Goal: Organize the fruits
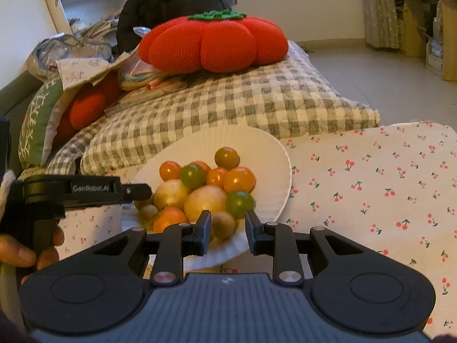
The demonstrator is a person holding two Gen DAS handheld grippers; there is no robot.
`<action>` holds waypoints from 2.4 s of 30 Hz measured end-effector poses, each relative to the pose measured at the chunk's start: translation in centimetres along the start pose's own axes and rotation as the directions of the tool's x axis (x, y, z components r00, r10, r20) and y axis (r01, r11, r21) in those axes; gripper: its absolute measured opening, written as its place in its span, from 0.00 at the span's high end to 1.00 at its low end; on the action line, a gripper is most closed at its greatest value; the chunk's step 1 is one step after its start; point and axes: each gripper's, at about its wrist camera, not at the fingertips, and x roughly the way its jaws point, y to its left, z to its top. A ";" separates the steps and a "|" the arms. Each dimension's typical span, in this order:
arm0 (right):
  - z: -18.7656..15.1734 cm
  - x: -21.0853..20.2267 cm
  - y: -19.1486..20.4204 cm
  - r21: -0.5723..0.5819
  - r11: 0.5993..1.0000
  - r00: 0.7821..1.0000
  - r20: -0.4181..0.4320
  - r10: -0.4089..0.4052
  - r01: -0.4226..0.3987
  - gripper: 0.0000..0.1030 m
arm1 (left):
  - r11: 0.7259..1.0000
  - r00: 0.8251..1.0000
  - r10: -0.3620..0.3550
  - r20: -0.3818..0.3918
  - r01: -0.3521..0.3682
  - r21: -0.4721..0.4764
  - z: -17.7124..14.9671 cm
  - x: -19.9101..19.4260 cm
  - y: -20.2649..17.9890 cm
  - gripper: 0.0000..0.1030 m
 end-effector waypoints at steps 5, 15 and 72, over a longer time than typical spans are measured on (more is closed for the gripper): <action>0.5 -0.7 -0.4 0.028 1.000 1.000 0.021 0.001 -0.001 0.76 | 0.998 0.999 -0.035 -0.003 0.035 -0.048 -0.3 -1.4 0.4 0.69; 0.0 -1.3 0.9 -0.020 1.000 0.999 0.032 -0.004 0.005 0.75 | 0.999 1.000 0.009 0.009 -0.009 -0.042 -1.7 -5.8 0.1 0.63; -10.4 -18.7 11.7 -0.147 0.975 0.972 0.193 -0.137 0.166 0.00 | 0.965 0.962 0.233 0.144 -0.247 0.091 -14.7 -26.2 -1.8 0.04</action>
